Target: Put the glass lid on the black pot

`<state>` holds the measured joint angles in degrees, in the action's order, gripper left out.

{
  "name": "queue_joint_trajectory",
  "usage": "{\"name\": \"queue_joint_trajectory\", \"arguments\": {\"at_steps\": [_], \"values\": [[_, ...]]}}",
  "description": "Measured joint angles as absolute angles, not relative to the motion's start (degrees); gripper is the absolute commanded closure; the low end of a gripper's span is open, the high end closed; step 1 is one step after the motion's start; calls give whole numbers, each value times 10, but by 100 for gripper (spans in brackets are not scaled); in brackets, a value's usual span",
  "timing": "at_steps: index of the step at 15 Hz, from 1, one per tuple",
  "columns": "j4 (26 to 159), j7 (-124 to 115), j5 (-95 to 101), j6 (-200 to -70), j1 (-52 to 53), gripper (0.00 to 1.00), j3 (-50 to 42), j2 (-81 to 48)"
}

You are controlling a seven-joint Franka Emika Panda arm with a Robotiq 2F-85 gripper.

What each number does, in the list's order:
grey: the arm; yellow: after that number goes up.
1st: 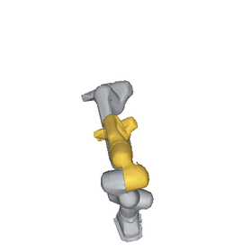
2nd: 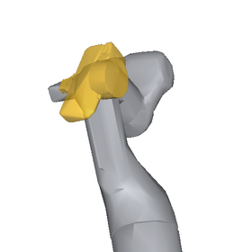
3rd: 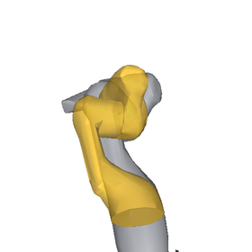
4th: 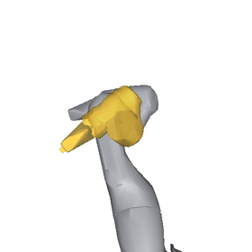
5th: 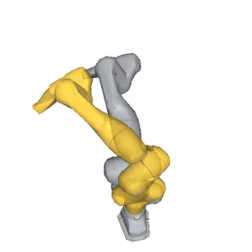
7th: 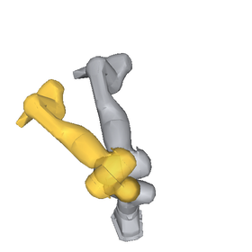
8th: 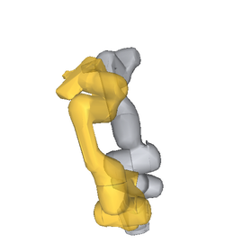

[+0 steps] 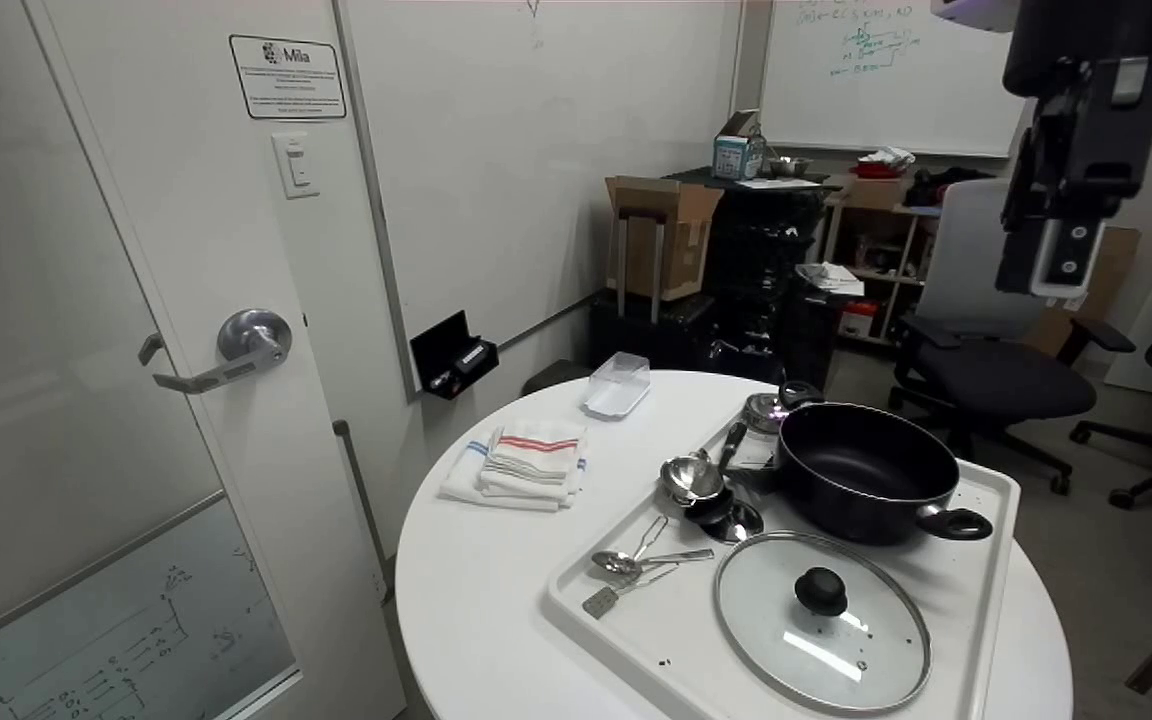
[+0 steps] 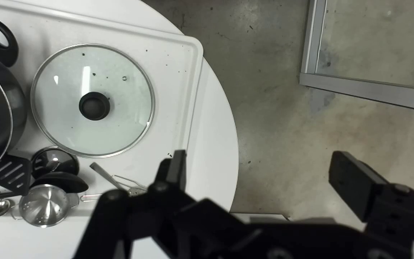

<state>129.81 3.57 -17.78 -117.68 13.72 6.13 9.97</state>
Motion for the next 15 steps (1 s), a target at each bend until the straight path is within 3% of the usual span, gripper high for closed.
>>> {"name": "queue_joint_trajectory", "arguments": {"at_steps": [15], "values": [[1301, 35, -175, -1200, 123, 0, 65, 78]]}}
